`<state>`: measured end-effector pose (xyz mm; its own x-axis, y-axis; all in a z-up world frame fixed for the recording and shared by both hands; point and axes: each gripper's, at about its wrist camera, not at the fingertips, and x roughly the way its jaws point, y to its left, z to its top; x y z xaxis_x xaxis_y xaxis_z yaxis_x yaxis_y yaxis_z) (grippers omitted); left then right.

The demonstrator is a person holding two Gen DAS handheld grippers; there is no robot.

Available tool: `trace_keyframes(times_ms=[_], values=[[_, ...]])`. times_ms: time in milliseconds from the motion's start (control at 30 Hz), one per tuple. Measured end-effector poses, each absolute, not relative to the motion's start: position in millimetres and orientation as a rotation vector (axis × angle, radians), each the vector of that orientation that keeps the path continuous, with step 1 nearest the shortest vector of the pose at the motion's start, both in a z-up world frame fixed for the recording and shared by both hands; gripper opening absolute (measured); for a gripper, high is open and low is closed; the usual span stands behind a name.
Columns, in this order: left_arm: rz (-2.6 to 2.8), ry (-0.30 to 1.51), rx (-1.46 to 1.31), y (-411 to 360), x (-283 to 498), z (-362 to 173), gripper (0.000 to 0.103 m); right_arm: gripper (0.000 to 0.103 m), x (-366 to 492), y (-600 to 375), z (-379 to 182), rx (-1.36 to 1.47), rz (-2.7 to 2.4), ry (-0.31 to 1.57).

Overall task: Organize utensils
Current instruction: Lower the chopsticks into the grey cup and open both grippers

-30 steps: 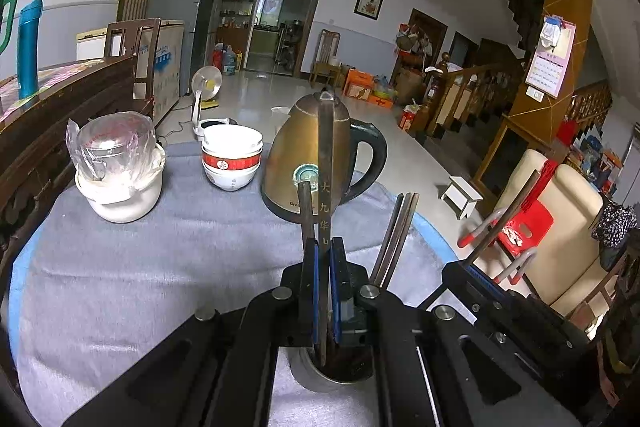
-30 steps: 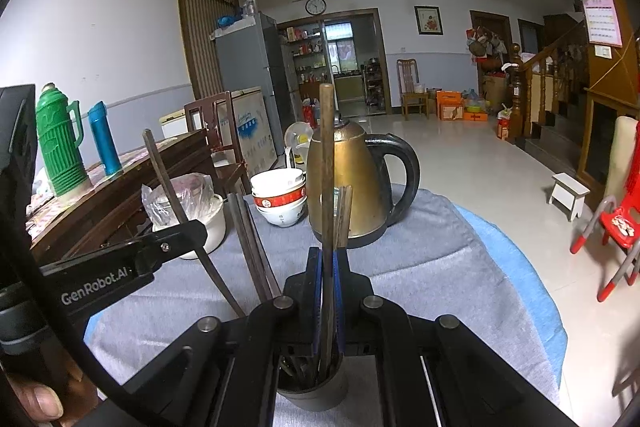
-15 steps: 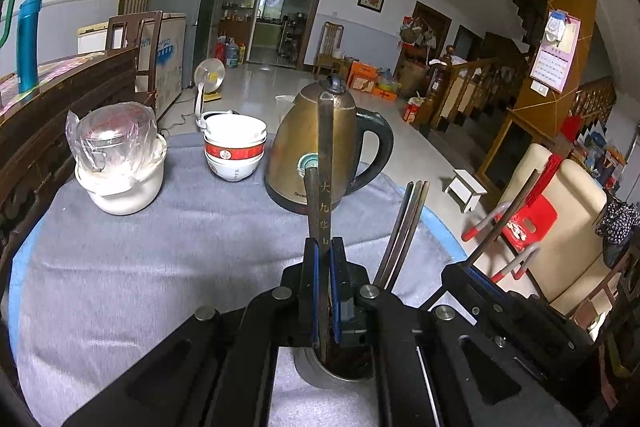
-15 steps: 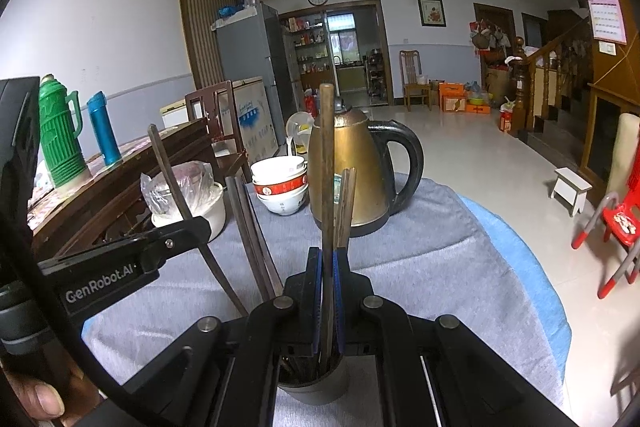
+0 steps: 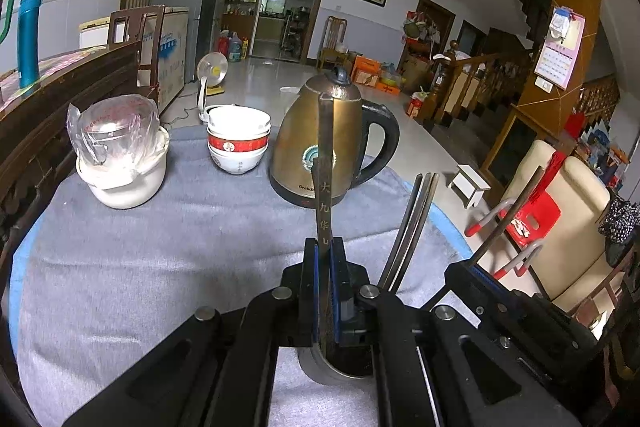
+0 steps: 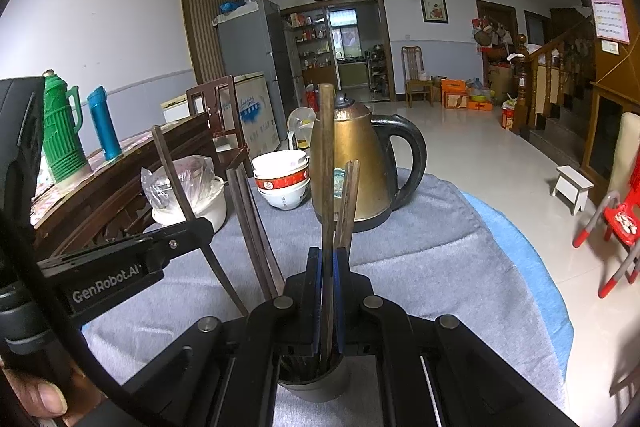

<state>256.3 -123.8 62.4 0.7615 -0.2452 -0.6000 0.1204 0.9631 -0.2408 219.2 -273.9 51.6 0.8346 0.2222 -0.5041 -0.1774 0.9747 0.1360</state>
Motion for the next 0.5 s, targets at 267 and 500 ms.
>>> trace_keyframes(times_ms=[267,500], values=[[-0.199,0.688,-0.194,-125.1,257.3,59.5,0.005,0.006,221.3,-274.1,45.4,0.084,0.216,0.563],[-0.199,0.685,-0.199,-123.6,257.7,61.1,0.005,0.006,222.3,-273.7,45.6,0.084,0.221,0.565]])
